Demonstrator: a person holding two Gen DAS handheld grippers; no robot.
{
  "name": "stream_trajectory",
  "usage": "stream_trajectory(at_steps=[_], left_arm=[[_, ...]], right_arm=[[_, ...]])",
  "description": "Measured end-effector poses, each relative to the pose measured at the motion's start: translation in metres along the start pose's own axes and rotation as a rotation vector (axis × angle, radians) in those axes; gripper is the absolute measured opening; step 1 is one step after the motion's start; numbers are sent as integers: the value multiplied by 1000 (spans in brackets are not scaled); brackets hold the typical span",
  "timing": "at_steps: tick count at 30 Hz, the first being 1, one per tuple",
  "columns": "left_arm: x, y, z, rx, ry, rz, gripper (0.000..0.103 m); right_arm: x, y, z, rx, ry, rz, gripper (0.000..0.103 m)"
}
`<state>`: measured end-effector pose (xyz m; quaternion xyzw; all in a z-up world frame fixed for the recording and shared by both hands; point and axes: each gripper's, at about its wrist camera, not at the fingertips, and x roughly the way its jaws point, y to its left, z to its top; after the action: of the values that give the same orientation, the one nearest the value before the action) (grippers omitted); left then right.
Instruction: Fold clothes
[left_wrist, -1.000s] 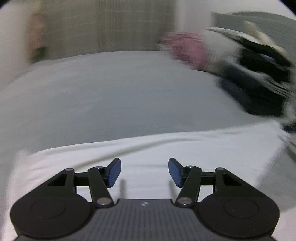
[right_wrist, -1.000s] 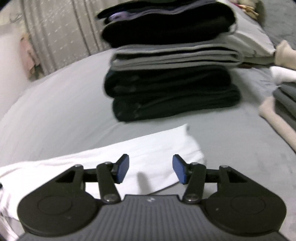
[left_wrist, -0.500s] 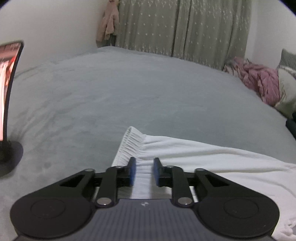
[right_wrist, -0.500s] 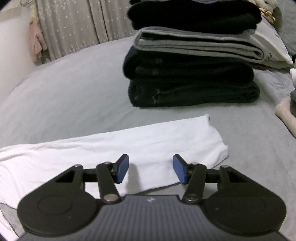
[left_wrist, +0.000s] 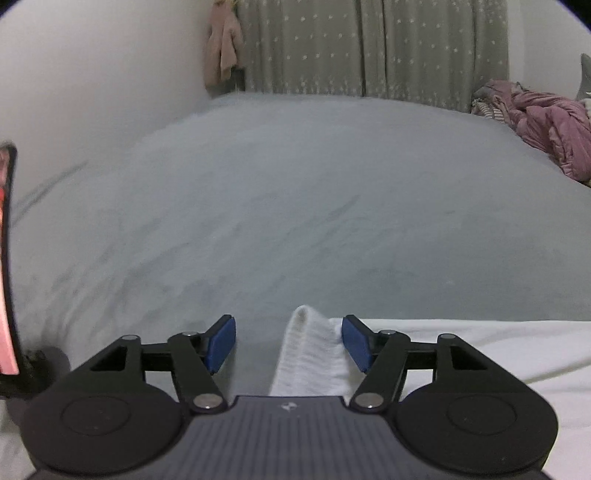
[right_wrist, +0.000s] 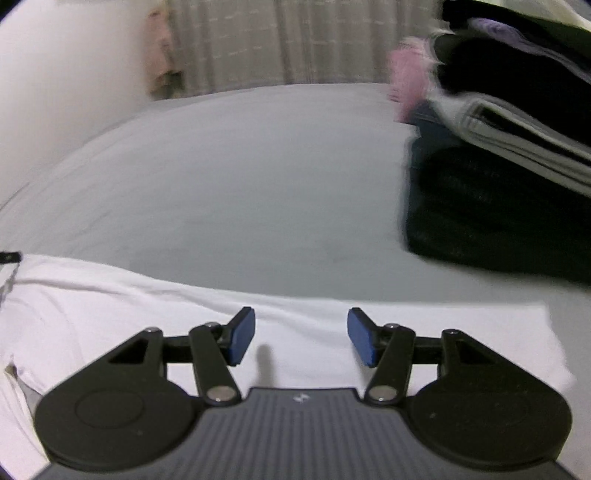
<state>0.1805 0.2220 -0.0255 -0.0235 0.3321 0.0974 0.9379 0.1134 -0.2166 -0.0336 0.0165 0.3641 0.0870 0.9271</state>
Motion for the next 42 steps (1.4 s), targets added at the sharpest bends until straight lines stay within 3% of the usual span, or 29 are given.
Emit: stream_trajectory(at_steps=[2, 3, 5, 6, 8, 14, 15, 16, 20, 25, 30, 37, 42], left_arm=[[3, 9, -1, -38, -18, -57, 37], [5, 11, -1, -50, -23, -82, 19], [7, 13, -2, -52, -45, -109, 13], [8, 14, -3, -46, -61, -105, 5], [12, 14, -2, -41, -81, -86, 5], [29, 0, 7, 24, -55, -4, 12], [28, -1, 10, 26, -51, 9, 19], [24, 0, 12, 17, -49, 22, 31], [1, -3, 10, 17, -70, 59, 53], [-20, -2, -1, 39, 10, 105, 56], [-67, 2, -16, -3, 30, 28, 64], [-102, -4, -39, 40, 82, -49, 70], [-118, -5, -59, 63, 127, -74, 70]], right_arm=[[15, 16, 7, -37, 12, 26, 59], [22, 24, 9, -54, 19, 35, 59], [32, 36, 12, -77, 26, 39, 59], [36, 41, 13, -83, 26, 41, 59], [43, 51, 14, -94, 25, 43, 59], [45, 58, 6, -114, 16, 26, 60], [41, 58, 4, -113, 15, 29, 60], [38, 58, 2, -113, 13, 31, 60], [8, 61, -9, -145, 10, 57, 62], [1, 57, -27, -176, 74, 28, 68], [-25, 39, -30, -71, 65, -12, 68], [-79, 25, -59, -21, 76, -64, 75], [-96, -22, -86, 38, 108, -185, 76]])
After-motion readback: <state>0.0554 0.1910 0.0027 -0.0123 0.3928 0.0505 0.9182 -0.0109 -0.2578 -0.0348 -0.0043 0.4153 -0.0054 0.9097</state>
